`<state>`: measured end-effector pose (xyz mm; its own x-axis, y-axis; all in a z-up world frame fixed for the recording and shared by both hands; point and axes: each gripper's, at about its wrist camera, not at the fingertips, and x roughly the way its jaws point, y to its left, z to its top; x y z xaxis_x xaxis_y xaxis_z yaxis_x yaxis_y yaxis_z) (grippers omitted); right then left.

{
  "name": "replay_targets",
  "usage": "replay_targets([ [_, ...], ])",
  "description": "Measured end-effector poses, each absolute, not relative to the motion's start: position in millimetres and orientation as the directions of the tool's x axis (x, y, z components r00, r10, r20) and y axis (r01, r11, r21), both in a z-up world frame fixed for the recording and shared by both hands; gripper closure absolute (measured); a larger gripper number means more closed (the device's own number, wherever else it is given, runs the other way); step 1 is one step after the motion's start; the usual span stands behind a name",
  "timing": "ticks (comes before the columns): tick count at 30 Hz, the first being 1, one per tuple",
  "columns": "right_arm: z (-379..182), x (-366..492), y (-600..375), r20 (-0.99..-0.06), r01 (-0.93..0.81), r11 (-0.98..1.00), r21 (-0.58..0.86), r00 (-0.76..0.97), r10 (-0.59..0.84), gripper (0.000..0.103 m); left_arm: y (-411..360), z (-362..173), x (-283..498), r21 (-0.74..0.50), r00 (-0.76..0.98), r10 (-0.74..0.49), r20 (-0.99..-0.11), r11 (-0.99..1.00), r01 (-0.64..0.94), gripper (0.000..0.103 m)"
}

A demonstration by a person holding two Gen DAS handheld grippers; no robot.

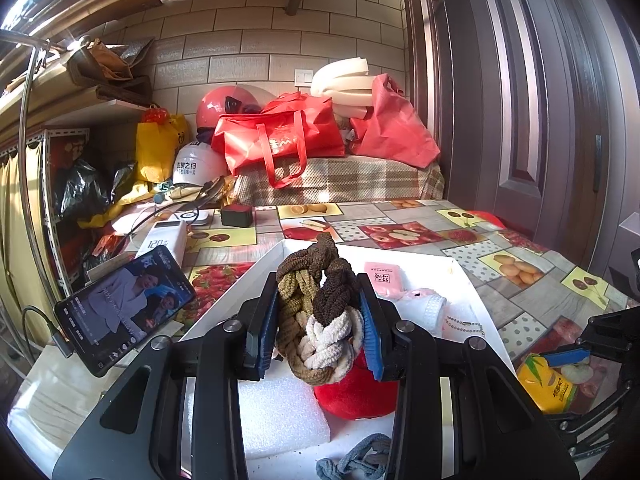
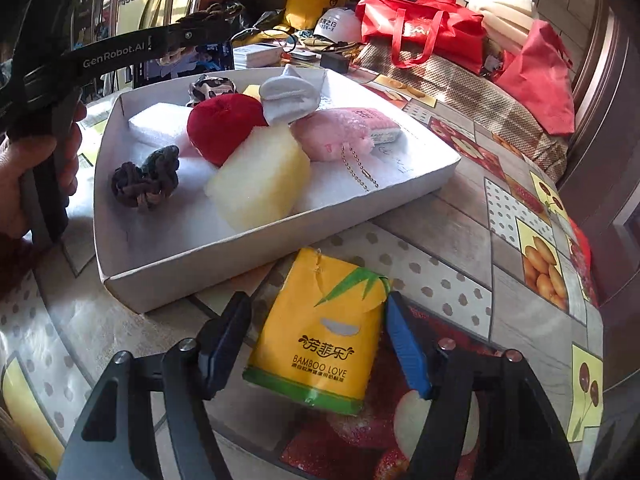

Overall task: Organize soft objects
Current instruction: 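Carry the rope knot over the tray with the left gripper while the right carries the yellow pack, then open the left gripper to drop the rope knot in the tray while the right releases the yellow pack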

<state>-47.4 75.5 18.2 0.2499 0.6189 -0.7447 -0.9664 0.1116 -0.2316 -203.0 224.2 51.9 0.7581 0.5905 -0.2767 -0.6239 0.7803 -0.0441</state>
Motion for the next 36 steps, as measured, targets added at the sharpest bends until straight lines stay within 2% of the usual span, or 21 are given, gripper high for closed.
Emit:
replay_targets([
  [4,25,-30,64,-0.73,-0.976,0.152,-0.155,0.216,0.648,0.057,224,52,-203,-0.042,0.758,0.591,-0.277,0.78,-0.624,0.068],
  [9,61,-5,44,-0.549,-0.959,0.273,-0.083,0.272,0.79,0.057,224,52,-203,-0.042,0.758,0.591,-0.277,0.78,-0.624,0.068],
  [14,90,0,71,-0.459,-0.96,0.264,-0.096,0.278,0.844,0.057,224,52,-203,-0.043,0.758,0.591,-0.276,0.78,-0.624,0.068],
  [23,96,-26,151,-0.453,-0.986,0.16,-0.037,0.16,0.877,0.057,226,54,-206,-0.052,0.761,0.59,-0.269,0.78,-0.623,0.067],
  [26,94,-32,173,-0.46,-0.987,0.154,-0.04,0.155,0.874,0.054,228,54,-206,-0.057,0.759,0.592,-0.271,0.778,-0.626,0.064],
  [28,90,-38,182,-0.472,-0.982,0.165,-0.091,0.188,0.861,0.049,228,54,-206,-0.056,0.76,0.59,-0.273,0.779,-0.625,0.054],
  [29,88,-41,183,-0.468,-0.979,0.171,-0.113,0.205,0.86,0.04,228,55,-206,-0.054,0.76,0.589,-0.274,0.78,-0.624,0.043],
  [30,87,-42,180,-0.455,-0.975,0.184,-0.128,0.222,0.863,0.03,228,54,-207,-0.055,0.759,0.591,-0.271,0.778,-0.626,0.038],
  [31,88,-41,175,-0.439,-0.97,0.206,-0.132,0.244,0.865,0.025,230,54,-208,-0.061,0.76,0.59,-0.272,0.777,-0.626,0.035],
  [32,88,-37,171,-0.429,-0.967,0.224,-0.125,0.256,0.867,0.017,232,53,-208,-0.066,0.759,0.589,-0.278,0.776,-0.627,0.023],
  [33,89,-32,166,-0.424,-0.965,0.238,-0.109,0.262,0.867,0.017,233,53,-207,-0.067,0.754,0.592,-0.284,0.772,-0.632,0.01],
  [35,91,-22,156,-0.413,-0.959,0.272,-0.084,0.282,0.866,0.017,232,53,-206,-0.058,0.744,0.606,-0.281,0.763,-0.643,0.0],
  [36,92,-19,149,-0.402,-0.955,0.288,-0.076,0.294,0.867,0.017,232,53,-207,-0.055,0.745,0.606,-0.278,0.764,-0.643,0.0],
])
